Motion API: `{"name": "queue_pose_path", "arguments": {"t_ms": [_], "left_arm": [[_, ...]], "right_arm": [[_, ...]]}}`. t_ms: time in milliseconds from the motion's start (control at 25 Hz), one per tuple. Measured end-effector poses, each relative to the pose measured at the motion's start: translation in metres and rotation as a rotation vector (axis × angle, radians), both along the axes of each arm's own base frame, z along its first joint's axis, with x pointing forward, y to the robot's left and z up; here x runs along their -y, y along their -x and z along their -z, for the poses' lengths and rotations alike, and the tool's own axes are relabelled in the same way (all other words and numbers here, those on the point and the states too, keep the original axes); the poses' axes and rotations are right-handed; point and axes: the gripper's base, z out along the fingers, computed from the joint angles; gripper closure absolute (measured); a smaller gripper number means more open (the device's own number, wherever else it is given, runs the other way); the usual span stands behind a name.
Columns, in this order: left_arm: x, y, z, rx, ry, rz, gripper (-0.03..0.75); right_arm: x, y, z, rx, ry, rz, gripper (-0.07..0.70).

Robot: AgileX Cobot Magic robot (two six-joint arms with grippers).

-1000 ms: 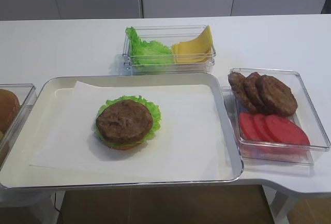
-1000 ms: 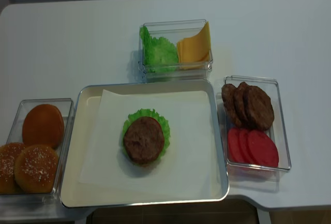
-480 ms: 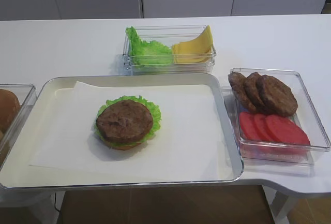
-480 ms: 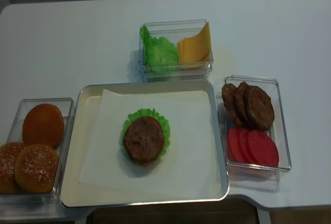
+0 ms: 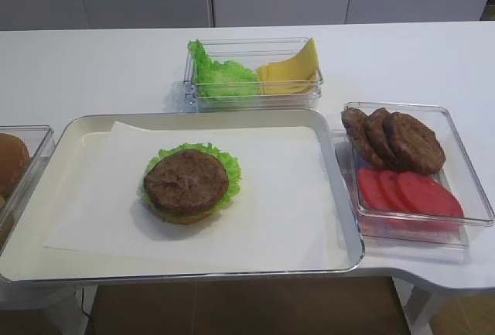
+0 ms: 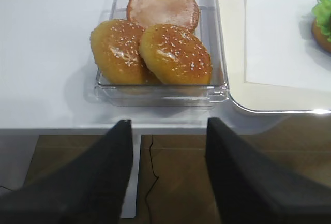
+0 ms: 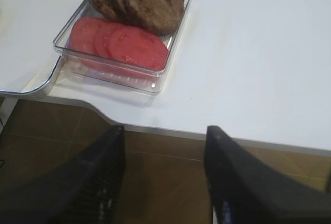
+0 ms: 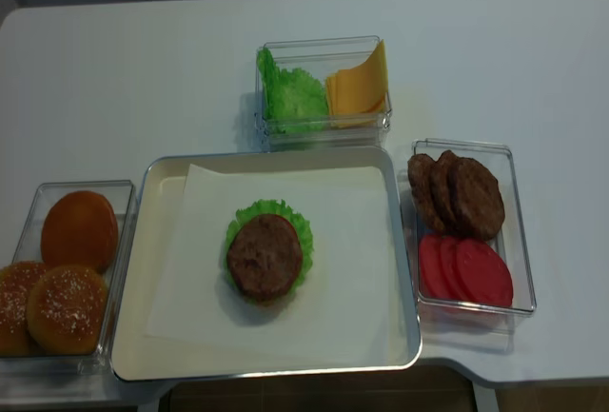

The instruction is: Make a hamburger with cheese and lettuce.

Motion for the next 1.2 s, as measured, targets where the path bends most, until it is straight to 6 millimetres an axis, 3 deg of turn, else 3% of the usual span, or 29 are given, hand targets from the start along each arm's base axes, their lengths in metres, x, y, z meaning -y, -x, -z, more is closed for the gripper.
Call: {"name": "queue_pose_path", "arguments": {"t_ms": [1200], "left_arm": [[0.0, 0.0, 0.0, 0.0, 0.0, 0.0, 0.371]], "right_arm": [[-0.0007, 0.0051, 0.0001, 0.035, -0.013, -0.001, 0.26]]}}
